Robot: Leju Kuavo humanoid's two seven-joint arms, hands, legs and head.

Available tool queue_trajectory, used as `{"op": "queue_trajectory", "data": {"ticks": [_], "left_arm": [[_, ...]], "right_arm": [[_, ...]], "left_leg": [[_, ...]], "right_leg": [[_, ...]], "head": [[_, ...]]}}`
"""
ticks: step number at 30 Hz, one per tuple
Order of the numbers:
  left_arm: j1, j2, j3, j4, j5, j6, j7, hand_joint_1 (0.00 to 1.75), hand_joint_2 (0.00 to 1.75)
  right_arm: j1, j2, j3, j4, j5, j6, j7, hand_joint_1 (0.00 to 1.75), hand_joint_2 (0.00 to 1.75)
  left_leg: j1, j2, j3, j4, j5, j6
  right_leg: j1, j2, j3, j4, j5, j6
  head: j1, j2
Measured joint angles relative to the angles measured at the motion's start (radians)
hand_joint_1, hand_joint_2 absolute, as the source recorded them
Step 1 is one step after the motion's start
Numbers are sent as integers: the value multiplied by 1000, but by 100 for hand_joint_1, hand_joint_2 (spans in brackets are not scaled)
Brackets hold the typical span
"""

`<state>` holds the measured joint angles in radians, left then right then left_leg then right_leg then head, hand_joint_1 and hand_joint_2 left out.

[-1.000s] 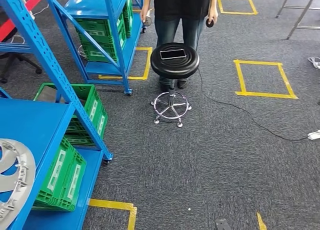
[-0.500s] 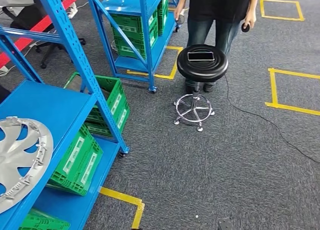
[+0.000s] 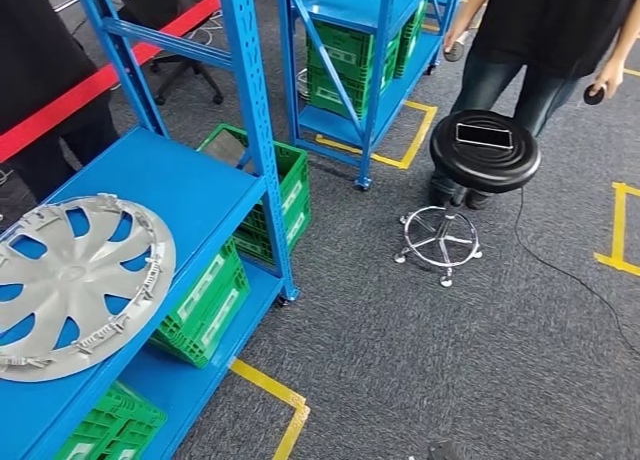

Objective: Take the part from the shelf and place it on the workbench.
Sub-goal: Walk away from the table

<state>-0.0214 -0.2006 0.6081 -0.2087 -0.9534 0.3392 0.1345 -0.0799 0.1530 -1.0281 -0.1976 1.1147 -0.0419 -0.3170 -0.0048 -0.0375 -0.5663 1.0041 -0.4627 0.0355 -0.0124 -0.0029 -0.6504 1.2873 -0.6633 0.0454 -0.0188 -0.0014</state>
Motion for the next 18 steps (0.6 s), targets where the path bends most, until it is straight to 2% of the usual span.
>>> {"op": "queue_trajectory", "data": {"ticks": [1, 2, 3, 4, 6, 8, 9, 11, 12, 13, 14, 15, 16, 17, 18], "left_arm": [[1, 0, 0, 0, -2, 5, -1, 0, 0], [2, -1, 0, 0, -5, 11, -1, 0, 0], [2, -1, 0, 0, -8, 18, -2, 0, 0], [2, -2, 0, 0, -10, 23, -3, 0, 0], [1, -2, 0, 0, -11, 33, -11, 0, 0], [3, -2, 2, 0, -5, 39, -28, 0, 0], [5, -2, 4, 0, 2, 40, -39, 0, 0], [4, -3, 12, 0, 22, 39, -62, 0, 0], [2, -3, 18, 0, 32, 37, -72, 0, 0], [0, -3, 23, 0, 39, 36, -80, 0, 0], [-1, -3, 28, 0, 44, 35, -85, 0, 0], [-1, -3, 32, 0, 47, 34, -87, 0, 0], [1, -3, 35, 0, 49, 34, -89, 0, 0], [2, -3, 37, 0, 50, 34, -89, 0, 0], [3, -2, 40, 0, 51, 34, -89, 0, 0]], "right_arm": [[2, 0, 0, 0, -1, -1, 0, 0, 0], [3, 0, 0, 0, -1, -2, -1, 0, 0], [4, 0, 0, 0, -2, -3, -2, 0, 0], [4, 0, 0, 0, -2, -3, -4, 0, 0], [7, 0, 0, 0, -3, -3, -6, 0, 0], [10, 0, -1, 0, -6, -4, -8, 0, 0], [11, 0, -1, 0, -8, -4, -9, 0, 0], [12, 1, -1, 0, -10, -4, -12, 0, 0], [13, 1, -1, 0, -10, -4, -14, 0, 0], [15, 1, -1, 0, -11, -3, -15, 0, 0], [18, 0, -1, 0, -11, -3, -15, 0, 0], [18, 0, -1, 0, -11, -3, -15, 0, 0], [18, 0, -1, 0, -11, -3, -15, 0, 0], [17, 0, -1, 0, -11, -3, -15, 0, 0], [16, 1, -1, 0, -12, -3, -16, 0, 0]], "left_leg": [[1, -15, 2, 1, -1, -1], [3, -29, 4, 2, -3, -4], [3, -41, 4, 5, -5, -9], [3, -54, 1, 11, -8, -14], [4, -76, -10, 20, -8, -27], [8, -91, -18, 21, -6, -39], [8, -80, -20, 27, -10, -44], [6, -25, -47, 87, -47, -53], [5, 4, -75, 148, -78, -56], [6, 20, -108, 219, -110, -58], [7, 26, -136, 277, -130, -59], [7, 29, -148, 305, -132, -58], [7, 32, -140, 290, -112, -56], [6, 39, -112, 237, -77, -51], [2, 56, -75, 166, -44, -44]], "right_leg": [[-1, 3, 6, -31, 33, 1], [-4, 12, 27, -91, 76, 2], [-7, 34, 53, -156, 110, 4], [-11, 59, 78, -213, 131, 3], [-14, 90, 100, -258, 135, -6], [-12, 72, 104, -262, 135, -20], [-11, 61, 106, -264, 137, -28], [-11, 34, 111, -268, 137, -42], [-9, 19, 113, -268, 134, -47], [-6, 2, 114, -268, 131, -51], [-4, -14, 116, -268, 129, -53], [-2, -30, 117, -268, 127, -54], [0, -43, 120, -268, 124, -54], [1, -54, 125, -268, 121, -54], [3, -65, 130, -268, 117, -52]], "head": [[0, 0], [0, 0], [0, 0], [1, 0], [1, 0], [1, 0], [0, 0], [-5, 0], [-8, 0], [-10, 0], [-9, 0], [-9, 0], [-10, 0], [-10, 0], [-10, 0]]}}
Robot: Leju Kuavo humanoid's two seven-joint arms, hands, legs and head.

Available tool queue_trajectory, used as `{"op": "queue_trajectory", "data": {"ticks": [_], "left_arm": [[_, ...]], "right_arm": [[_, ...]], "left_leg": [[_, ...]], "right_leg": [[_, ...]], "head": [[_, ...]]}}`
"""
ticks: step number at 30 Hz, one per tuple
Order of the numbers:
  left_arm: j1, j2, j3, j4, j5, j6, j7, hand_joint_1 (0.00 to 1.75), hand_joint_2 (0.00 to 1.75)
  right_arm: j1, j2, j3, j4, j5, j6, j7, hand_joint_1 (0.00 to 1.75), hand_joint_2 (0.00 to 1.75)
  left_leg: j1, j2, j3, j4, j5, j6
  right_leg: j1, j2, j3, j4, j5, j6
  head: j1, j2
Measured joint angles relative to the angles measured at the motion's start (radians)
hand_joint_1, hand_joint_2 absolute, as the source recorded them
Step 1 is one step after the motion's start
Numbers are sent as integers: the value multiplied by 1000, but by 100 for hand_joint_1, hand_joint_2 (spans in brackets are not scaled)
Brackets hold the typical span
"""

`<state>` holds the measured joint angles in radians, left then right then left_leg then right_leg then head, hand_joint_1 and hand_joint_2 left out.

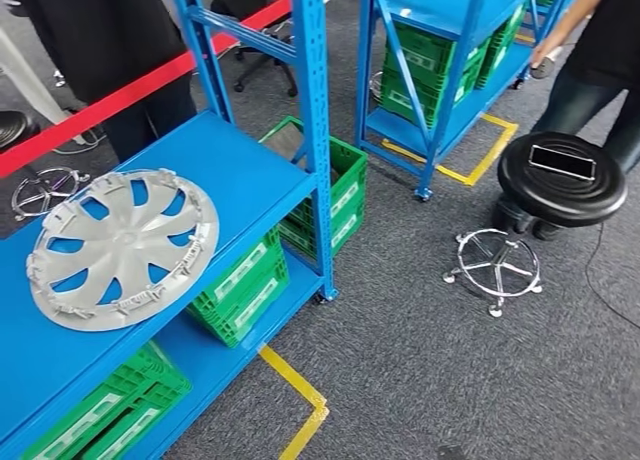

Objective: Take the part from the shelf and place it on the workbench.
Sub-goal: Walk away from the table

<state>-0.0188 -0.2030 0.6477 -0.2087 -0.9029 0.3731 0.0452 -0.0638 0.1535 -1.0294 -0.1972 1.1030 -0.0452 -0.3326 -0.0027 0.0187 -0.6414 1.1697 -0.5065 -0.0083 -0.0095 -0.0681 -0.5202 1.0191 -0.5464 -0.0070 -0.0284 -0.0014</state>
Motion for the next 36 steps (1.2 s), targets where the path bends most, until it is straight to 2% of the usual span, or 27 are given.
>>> {"op": "queue_trajectory", "data": {"ticks": [2, 3, 5, 6, 8, 9, 11, 12, 13, 14, 15, 16, 18, 19, 20, 21, 22, 23, 25, 27, 28, 29, 30, 32, 33, 34, 36], "left_arm": [[-4, 0, 5, 0, 1, -1, -1, 0, 0], [-6, 0, 7, 0, 2, -2, -1, 0, 0], [-6, 2, 10, 0, 2, -5, 0, 0, 0], [-3, 2, 11, 0, 3, -7, 2, 0, 0], [-2, 2, 15, 0, 3, -10, 6, 0, 0], [-3, 1, 17, 0, 4, -11, 7, 0, 0], [-6, 0, 20, 0, 5, -14, 8, 0, 0], [-6, -1, 22, 0, 5, -14, 9, 0, 0], [-6, -1, 23, 0, 6, -14, 9, 0, 0], [-6, -1, 25, 0, 6, -14, 10, 0, 0], [-5, -1, 26, 0, 6, -14, 11, 0, 0], [-6, -1, 26, 0, 6, -15, 11, 0, 0], [-8, -1, 27, 0, 8, -16, 12, 0, 0], [-7, -1, 28, 0, 10, -16, 12, 0, 0], [-6, 0, 30, 0, 12, -16, 12, 0, 0], [-4, 0, 32, 0, 14, -16, 12, 0, 0], [-2, 0, 34, 0, 15, -16, 12, 0, 0], [-3, 0, 35, 0, 15, -16, 11, 0, 0], [-7, 0, 36, 0, 15, -16, 8, 0, 0], [-9, 0, 37, 0, 15, -16, 5, 0, 0], [-7, 1, 39, 0, 15, -16, 4, 0, 0], [-6, 1, 40, 0, 15, -16, 4, 0, 0], [-5, 2, 42, 0, 15, -16, 3, 0, 0], [-8, 4, 45, 0, 15, -16, 3, 0, 0], [-11, 4, 46, 0, 15, -16, 3, 0, 0], [-13, 5, 48, 0, 16, -16, 3, 0, 0], [-11, 6, 51, 0, 20, -16, 3, 0, 0]], "right_arm": [[-1, 0, 0, 0, 0, 0, -1, 0, 0], [-1, 0, 0, 0, 0, 1, -2, 0, 0], [-5, 1, 0, 0, 1, 1, -3, 0, 0], [-7, 1, 0, 0, 1, 1, -4, 0, 0], [-10, 1, 0, 0, 1, 1, -7, 0, 0], [-9, 1, 0, 0, 2, 1, -9, 0, 0], [-5, 1, 0, 0, 2, 1, -9, 0, 0], [-3, 0, 0, 0, 3, 1, -9, 0, 0], [-2, 0, 0, 0, 3, 1, -9, 0, 0], [-2, -1, 0, 0, 3, 0, -9, 0, 0], [-2, -1, 0, 0, 3, 0, -9, 0, 0], [-3, -2, 0, 0, 3, 0, -9, 0, 0], [-2, -2, 0, 0, 3, 0, -9, 0, 0], [-2, -2, 0, 0, 3, 0, -9, 0, 0], [-2, -2, 0, 0, 3, 0, -9, 0, 0], [-2, -2, 0, 0, 3, 0, -9, 0, 0], [-3, -2, 0, 0, 3, 0, -9, 0, 0], [-3, -2, 0, 0, 3, 1, -10, 0, 0], [-1, -1, 0, 0, 3, 1, -10, 0, 0], [2, -2, 0, 0, 3, 1, -10, 0, 0], [2, -2, 0, 0, 3, 1, -10, 0, 0], [0, -2, 0, 0, 3, 1, -10, 0, 0], [-1, -2, 0, 0, 3, 1, -10, 0, 0], [-3, -1, 0, 0, 4, 2, -10, 0, 0], [-3, -1, 0, 0, 4, 2, -10, 0, 0], [-4, -1, 0, 0, 4, 2, -10, 0, 0], [-8, -1, 0, 0, 5, 2, -10, 0, 0]], "left_leg": [[-12, 37, 55, -110, 32, 15], [-16, 46, 64, -130, 30, 21], [-18, 31, 65, -137, 28, 28], [-15, 20, 68, -144, 31, 32], [-7, -1, 76, -158, 37, 41], [-4, -11, 77, -160, 39, 43], [-2, -36, 76, -159, 39, 45], [-2, -50, 77, -159, 38, 45], [-1, -64, 78, -158, 38, 45], [1, -78, 80, -156, 36, 42], [3, -92, 81, -153, 33, 38], [3, -104, 80, -148, 30, 32], [4, -127, 72, -140, 28, 19], [5, -138, 67, -139, 30, 14], [6, -149, 64, -140, 32, 8], [7, -147, 62, -137, 31, 4], [6, -131, 56, -125, 22, -1], [5, -104, 41, -92, 3, -6], [4, -47, -16, 27, -55, -13], [6, -28, -70, 136, -91, -15], [5, -25, -75, 144, -81, -13], [4, -22, -60, 114, -54, -9], [1, -8, -30, 53, -16, 0], [-13, 42, 33, -75, 32, 21], [-19, 60, 50, -112, 38, 28], [-23, 66, 55, -127, 33, 33], [-21, 43, 55, -139, 35, 39]], "right_leg": [[5, -22, 8, 0, -9, 8], [7, -33, 10, 0, -12, 12], [9, -55, 15, -3, -16, 22], [8, -50, 17, -1, -21, 26], [6, -5, -5, 49, -54, 35], [3, 27, -34, 106, -82, 38], [0, 58, -105, 233, -127, 44], [-1, 63, -127, 263, -126, 46], [-3, 65, -133, 256, -103, 48], [-5, 70, -120, 212, -64, 50], [-9, 85, -95, 146, -23, 52], [-12, 108, -69, 84, 4, 52], [-16, 142, -36, 19, 19, 47], [-15, 144, -32, 15, 16, 41], [-14, 134, -30, 15, 17, 34], [-14, 123, -28, 13, 18, 28], [-15, 112, -26, 11, 20, 21], [-15, 99, -24, 8, 20, 14], [-13, 69, -21, 7, 16, 5], [-9, 39, -18, 7, 12, 0], [-8, 26, -16, 7, 9, -1], [-6, 14, -13, 7, 7, -1], [-4, 3, -8, 7, 4, 0], [1, -19, -1, 7, -4, 5], [4, -31, 1, 6, -8, 9], [6, -44, 3, 5, -10, 13], [7, -60, 8, 3, -14, 22]], "head": [[0, 0], [0, 0], [2, 0], [4, 0], [10, 0], [13, 0], [15, 0], [15, 0], [15, 0], [15, 0], [15, 0], [16, 0], [18, 0], [18, 0], [18, 0], [17, 0], [15, 0], [12, 0], [6, 0], [6, 0], [6, 0], [5, 0], [5, 0], [5, 0], [6, 0], [5, 0], [5, 0]]}}
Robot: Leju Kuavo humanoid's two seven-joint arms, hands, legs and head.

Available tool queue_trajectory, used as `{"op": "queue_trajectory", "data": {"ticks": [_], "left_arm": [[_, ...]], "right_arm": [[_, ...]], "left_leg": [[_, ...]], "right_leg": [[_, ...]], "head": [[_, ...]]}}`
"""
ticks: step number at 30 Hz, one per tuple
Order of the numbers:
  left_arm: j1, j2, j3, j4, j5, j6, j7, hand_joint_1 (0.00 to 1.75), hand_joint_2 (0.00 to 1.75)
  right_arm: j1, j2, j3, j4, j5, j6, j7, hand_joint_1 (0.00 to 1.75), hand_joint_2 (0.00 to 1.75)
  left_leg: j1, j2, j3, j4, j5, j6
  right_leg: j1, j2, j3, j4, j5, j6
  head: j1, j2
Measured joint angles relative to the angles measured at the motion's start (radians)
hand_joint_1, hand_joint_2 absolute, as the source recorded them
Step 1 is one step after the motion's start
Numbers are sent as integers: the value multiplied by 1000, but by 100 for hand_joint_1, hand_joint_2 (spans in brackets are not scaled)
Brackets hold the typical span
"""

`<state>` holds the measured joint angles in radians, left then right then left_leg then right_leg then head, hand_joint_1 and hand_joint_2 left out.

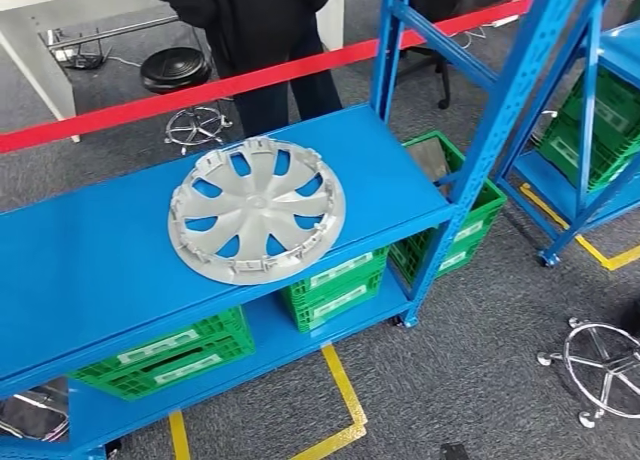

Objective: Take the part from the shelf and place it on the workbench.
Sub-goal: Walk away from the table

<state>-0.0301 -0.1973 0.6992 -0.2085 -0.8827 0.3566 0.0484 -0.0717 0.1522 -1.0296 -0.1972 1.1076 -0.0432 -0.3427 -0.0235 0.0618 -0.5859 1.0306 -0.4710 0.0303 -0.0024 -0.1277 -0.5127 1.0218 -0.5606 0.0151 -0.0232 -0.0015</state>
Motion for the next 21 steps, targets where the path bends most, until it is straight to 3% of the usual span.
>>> {"op": "queue_trajectory", "data": {"ticks": [2, 4, 6, 7, 8, 10, 11, 13, 15, 17, 19, 21], "left_arm": [[3, 0, 4, 0, 4, -2, 0, 0, 0], [1, -1, 6, 0, 6, -4, 0, 0, 0], [-1, -3, 8, 0, 7, -6, 0, 0, 0], [-1, -3, 8, 0, 7, -6, 0, 0, 0], [0, -3, 9, 0, 8, -6, 0, 0, 0], [1, -3, 9, 0, 8, -7, 0, 0, 0], [0, -4, 10, 0, 9, -7, 0, 0, 0], [-1, -3, 11, 0, 9, -7, 0, 0, 0], [2, -2, 14, 0, 10, -7, 0, 0, 0], [4, -2, 15, 0, 10, -7, 0, 0, 0], [1, -2, 16, 0, 10, -7, 0, 0, 0], [-2, -1, 16, 0, 12, -8, 1, 0, 0]], "right_arm": [[-3, 0, 0, 0, 0, 0, -1, 0, 0], [0, 0, 0, 0, 1, 0, -1, 0, 0], [5, 0, 0, 0, 1, 0, 0, 0, 0], [6, 0, 0, 0, 1, 0, 0, 0, 0], [6, 0, 0, 0, 1, 0, 0, 0, 0], [5, -1, 0, 0, 1, 0, 0, 0, 0], [5, -1, 0, 0, 1, 0, 0, 0, 0], [5, -1, 1, 0, 2, 0, 0, 0, 0], [4, -1, 0, 0, 2, 0, 0, 0, 0], [3, -1, 0, 0, 1, 1, 0, 0, 0], [4, 0, 0, 0, 1, 1, 0, 0, 0], [7, 0, 0, 0, 1, 2, 0, 0, 0]], "left_leg": [[8, -24, 7, -13, 7, 9], [13, -49, 10, -18, 11, 15], [14, -79, 10, -17, 10, 16], [14, -93, 11, -16, 10, 16], [15, -108, 13, -15, 9, 14], [17, -135, 15, -10, 5, 8], [18, -148, 13, -5, 2, 2], [19, -169, 6, 1, 2, -10], [21, -184, 0, 2, 5, -21], [20, -147, -14, 29, -13, -32], [20, -90, -61, 130, -65, -42], [25, -72, -121, 251, -111, -48]], "right_leg": [[-4, 47, -12, 33, -25, 10], [-8, 110, -65, 143, -79, 18], [-9, 124, -130, 256, -113, 23], [-10, 125, -144, 270, -103, 24], [-11, 127, -139, 245, -73, 26], [-16, 154, -90, 122, 4, 28], [-19, 177, -64, 63, 26, 27], [-21, 207, -39, 15, 31, 19], [-19, 192, -33, 10, 34, 6], [-20, 169, -29, 6, 36, -8], [-20, 140, -25, 3, 33, -18], [-17, 108, -22, 3, 28, -24]], "head": [[2, 0], [5, 0], [6, 0], [6, 0], [6, 0], [6, 0], [6, 0], [7, 0], [8, 0], [5, 0], [0, 0], [-1, 0]]}}
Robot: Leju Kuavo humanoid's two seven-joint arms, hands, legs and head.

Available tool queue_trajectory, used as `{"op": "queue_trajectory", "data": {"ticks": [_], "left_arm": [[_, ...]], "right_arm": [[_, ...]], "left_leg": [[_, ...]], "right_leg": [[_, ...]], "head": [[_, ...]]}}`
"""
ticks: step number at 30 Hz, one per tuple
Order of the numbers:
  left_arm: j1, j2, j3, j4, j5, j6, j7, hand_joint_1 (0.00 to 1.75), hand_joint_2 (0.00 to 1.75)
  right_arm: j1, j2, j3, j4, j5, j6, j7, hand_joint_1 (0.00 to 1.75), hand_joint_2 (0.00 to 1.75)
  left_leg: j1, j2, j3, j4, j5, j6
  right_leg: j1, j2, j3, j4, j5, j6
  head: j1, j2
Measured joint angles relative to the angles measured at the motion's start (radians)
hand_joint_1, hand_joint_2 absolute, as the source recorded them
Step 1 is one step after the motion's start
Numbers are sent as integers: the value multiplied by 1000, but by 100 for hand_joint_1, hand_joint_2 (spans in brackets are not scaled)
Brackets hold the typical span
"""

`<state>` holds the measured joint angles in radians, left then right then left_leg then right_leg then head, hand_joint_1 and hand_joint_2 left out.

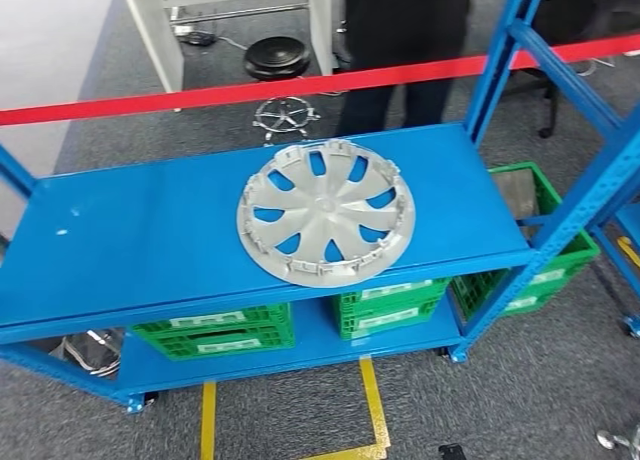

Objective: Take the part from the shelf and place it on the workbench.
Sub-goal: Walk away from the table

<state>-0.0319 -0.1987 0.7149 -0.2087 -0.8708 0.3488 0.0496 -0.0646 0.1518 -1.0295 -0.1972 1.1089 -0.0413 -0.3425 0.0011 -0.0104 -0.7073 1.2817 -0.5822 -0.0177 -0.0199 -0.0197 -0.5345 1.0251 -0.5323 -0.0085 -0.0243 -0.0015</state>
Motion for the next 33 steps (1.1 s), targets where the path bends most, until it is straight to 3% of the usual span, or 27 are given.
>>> {"op": "queue_trajectory", "data": {"ticks": [1, 2, 5, 8, 10, 12, 14, 16, 17, 18, 20, 22, 23, 26, 27, 33], "left_arm": [[1, 0, 0, 0, 1, -1, 0, 0, 0], [3, 0, 0, 0, 1, -1, 1, 0, 0], [5, 1, 1, 0, 1, -2, 2, 0, 0], [5, 1, 1, 0, 1, -2, 2, 0, 0], [3, 2, 4, 0, 3, -4, 2, 0, 0], [2, 3, 9, 0, 8, -7, 2, 0, 0], [1, 2, 12, 0, 12, -11, 2, 0, 0], [-1, 1, 15, 0, 14, -16, 2, 0, 0], [-1, 1, 17, 0, 15, -17, 2, 0, 0], [0, 2, 18, 0, 17, -20, 2, 0, 0], [0, 2, 21, 0, 19, -24, 3, 0, 0], [-1, 2, 25, 0, 19, -26, 3, 0, 0], [-1, 3, 26, 0, 19, -27, 3, 0, 44], [-1, 4, 29, 0, 19, -27, 4, 0, 175], [-1, 4, 30, 0, 19, -27, 4, 0, 175], [5, 15, 14, 0, 77, -58, 5, 0, 175]], "right_arm": [[0, 0, 0, 0, 0, 0, 0, 0, 0], [-1, 0, 0, 0, 0, 0, 0, 0, 0], [-5, 0, 0, 0, 0, 1, 0, 0, 0], [-5, 0, 0, 0, 0, 1, 0, 0, 0], [-7, 0, 0, 0, -1, 3, -1, 0, 0], [-10, 1, 0, 0, -2, 6, -2, 0, 0], [-10, 1, 0, 0, -7, 13, -3, 0, 0], [-6, 1, -1, 0, -15, 28, -4, 0, 0], [-3, 1, -1, 0, -18, 36, -5, 0, 0], [-3, 0, -2, 0, -20, 42, -6, 0, 0], [-4, 0, -3, 0, -21, 49, -9, 0, 0], [-5, 0, -3, 0, -24, 54, -8, 0, 0], [-5, 0, -4, 0, -27, 56, -5, 0, 0], [-1, 0, -9, 0, -33, 59, 3, 0, 131], [-1, 0, -12, 0, -35, 60, 5, 0, 175], [6, -5, 15, -2, -101, 70, 37, 0, 175]], "left_leg": [[2, 2, -12, 25, 1, -1], [2, 4, -7, 12, 20, 0], [0, 20, 59, -119, 103, 10], [0, 24, 70, -142, 115, 13], [-10, 49, 97, -200, 118, 30], [-14, 56, 125, -263, 124, 53], [-9, 31, 128, -271, 126, 61], [-8, 13, 129, -271, 124, 64], [-8, 6, 131, -270, 123, 64], [-7, 1, 134, -269, 121, 61], [-7, -7, 138, -264, 113, 51], [-11, -10, 136, -254, 105, 44], [-13, -11, 135, -250, 104, 48], [-14, -12, 136, -252, 107, 66], [-14, -11, 138, -254, 107, 66], [-14, -11, 146, -262, 107, 62]], "right_leg": [[1, -14, 2, 0, -3, -1], [1, -27, 5, 0, -5, 0], [3, -51, 16, 0, -13, 2], [3, -54, 18, 0, -14, 2], [6, -73, 25, -1, -25, 16], [8, -51, 15, 36, -61, 36], [7, 2, -45, 151, -115, 44], [7, 16, -110, 253, -140, 47], [6, 17, -122, 257, -123, 49], [5, 17, -116, 224, -88, 50], [2, 19, -70, 98, -9, 52], [0, 23, -33, 18, 20, 45], [0, 25, -28, 8, 19, 41], [1, 26, -25, 5, 20, 36], [2, 27, -24, 5, 19, 34], [5, 26, -19, 5, 13, 24]], "head": [[0, 0], [0, 0], [-1, 0], [0, 0], [1, 0], [8, 0], [14, 0], [15, 0], [15, 0], [15, 0], [16, 0], [15, 0], [15, 0], [14, 0], [15, 0], [14, 0]]}}
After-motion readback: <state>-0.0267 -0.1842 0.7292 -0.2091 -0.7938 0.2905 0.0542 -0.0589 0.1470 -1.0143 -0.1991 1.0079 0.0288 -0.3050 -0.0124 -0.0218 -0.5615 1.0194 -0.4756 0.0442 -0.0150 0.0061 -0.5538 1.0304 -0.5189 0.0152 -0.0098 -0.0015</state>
